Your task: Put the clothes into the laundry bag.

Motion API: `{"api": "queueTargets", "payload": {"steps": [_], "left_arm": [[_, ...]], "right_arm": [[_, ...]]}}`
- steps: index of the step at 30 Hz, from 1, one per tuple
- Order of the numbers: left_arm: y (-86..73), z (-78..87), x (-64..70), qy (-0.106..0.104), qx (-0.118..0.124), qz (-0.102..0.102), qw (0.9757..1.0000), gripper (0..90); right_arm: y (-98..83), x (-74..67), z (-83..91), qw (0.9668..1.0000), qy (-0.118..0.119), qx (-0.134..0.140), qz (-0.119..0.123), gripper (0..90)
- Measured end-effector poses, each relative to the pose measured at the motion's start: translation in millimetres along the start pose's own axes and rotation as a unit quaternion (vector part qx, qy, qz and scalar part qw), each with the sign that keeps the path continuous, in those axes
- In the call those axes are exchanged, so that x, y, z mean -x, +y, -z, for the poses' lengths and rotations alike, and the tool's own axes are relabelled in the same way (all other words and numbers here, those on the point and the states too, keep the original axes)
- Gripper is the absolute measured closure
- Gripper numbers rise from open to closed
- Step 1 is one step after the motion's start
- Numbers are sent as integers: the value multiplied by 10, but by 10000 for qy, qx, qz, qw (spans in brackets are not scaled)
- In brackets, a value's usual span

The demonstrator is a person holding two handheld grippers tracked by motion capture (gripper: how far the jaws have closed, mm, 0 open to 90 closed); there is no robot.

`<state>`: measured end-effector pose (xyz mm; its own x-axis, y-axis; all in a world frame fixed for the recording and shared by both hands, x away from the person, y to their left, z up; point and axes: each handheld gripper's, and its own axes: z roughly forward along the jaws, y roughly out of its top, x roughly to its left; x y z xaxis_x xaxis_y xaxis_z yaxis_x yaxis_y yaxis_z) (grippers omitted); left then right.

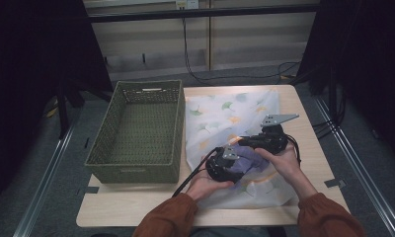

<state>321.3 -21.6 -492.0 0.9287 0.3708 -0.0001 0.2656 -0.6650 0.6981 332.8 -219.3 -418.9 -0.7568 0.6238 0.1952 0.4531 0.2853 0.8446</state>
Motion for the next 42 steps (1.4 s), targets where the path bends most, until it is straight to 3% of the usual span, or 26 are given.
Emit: {"api": "queueTargets", "payload": {"steps": [2, 4, 6, 10, 14, 17, 18, 19, 20, 21, 22, 30, 32, 34, 35, 36, 38, 39, 40, 41, 42], "left_arm": [[-16, 0, -52, 89, 82, 145, 9998, 676], [-25, 11, -112, 199, 93, 234, 9995, 771], [-23, 27, -155, 215, 118, 299, 9993, 801], [-23, 65, -228, 292, 220, 625, 9974, 818], [-11, 86, -281, 393, 276, 763, 9959, 821], [9, 88, -302, 451, 388, 912, 9941, 821], [22, 81, -303, 511, 491, 1033, 9921, 821], [32, 95, -321, 514, 405, 977, 9931, 821], [51, 88, -317, 555, 475, 1044, 9918, 821], [73, 97, -328, 580, 448, 988, 9924, 821], [97, 97, -328, 592, 520, 1049, 9914, 821], [255, 157, -398, 720, 597, 1057, 9900, 824], [274, 180, -414, 856, 612, 1051, 9889, 825], [279, 176, -423, 838, 678, 1077, 9883, 824], [273, 174, -424, 868, 623, 963, 9896, 817], [261, 148, -417, 793, 640, 984, 9899, 794], [234, 113, -400, 668, 504, 937, 9921, 693], [225, 104, -385, 704, 461, 892, 9924, 658], [210, 83, -371, 587, 493, 915, 9929, 622], [208, 92, -350, 585, 390, 895, 9935, 574], [204, 90, -343, 559, 443, 877, 9936, 518]], "right_arm": [[-3, 1, -3, 10000, -23, -14, -4, 893], [-4, -7, -2, 10000, -11, -17, -14, 893], [-5, -6, -6, 10000, 0, -33, 8, 894], [-15, 5, -16, 10000, 30, -45, -5, 894], [-14, -13, -33, 10000, 40, -76, -1, 894], [-10, -34, -45, 9999, 68, -97, 28, 894], [-10, -37, -47, 9999, 79, -99, 19, 894], [-10, -39, -47, 9999, 93, -103, 27, 894], [-10, -39, -47, 9999, 98, -101, 30, 894], [-10, -38, -46, 9999, 100, -100, 34, 894], [-10, -38, -42, 9999, 101, -97, 33, 894], [-9, -21, -4, 9999, 111, -54, 3, 894], [-8, -21, 0, 9999, 117, -35, 13, 894], [-5, -20, 8, 9999, 136, 16, 27, 894], [-5, -19, 10, 9999, 135, 13, 22, 894], [-8, -17, 7, 9999, 144, 13, 18, 894], [-14, -11, 1, 9999, 119, -24, 21, 894], [-18, -8, -4, 9999, 118, -37, 17, 894], [-21, -8, -8, 9999, 125, -37, 2, 894], [-26, -3, -15, 9999, 130, -38, 6, 894], [-27, -3, -13, 9999, 116, -48, 6, 894]]}}
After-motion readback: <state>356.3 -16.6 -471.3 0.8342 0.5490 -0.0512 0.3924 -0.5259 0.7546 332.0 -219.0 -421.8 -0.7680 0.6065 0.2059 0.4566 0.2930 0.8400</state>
